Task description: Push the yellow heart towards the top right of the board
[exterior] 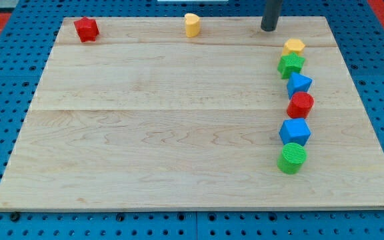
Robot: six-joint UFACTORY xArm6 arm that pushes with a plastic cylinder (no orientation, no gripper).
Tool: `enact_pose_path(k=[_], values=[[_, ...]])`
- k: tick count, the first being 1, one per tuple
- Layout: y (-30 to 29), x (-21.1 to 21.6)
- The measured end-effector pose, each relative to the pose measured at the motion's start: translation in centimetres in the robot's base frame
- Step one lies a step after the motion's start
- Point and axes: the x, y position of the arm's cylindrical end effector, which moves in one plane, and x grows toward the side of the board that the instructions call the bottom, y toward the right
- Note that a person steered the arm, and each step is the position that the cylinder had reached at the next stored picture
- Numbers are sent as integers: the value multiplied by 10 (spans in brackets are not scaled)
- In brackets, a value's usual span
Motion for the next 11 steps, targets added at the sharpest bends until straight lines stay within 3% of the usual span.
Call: enact_pose_path(k=[1,3,4,5,6,7,8,10,11], values=[[-15,-16],[-206,67],[-300,73],[-262,24],[-166,9],[-133,0],[-141,-18],[-7,-1],[-9,12]])
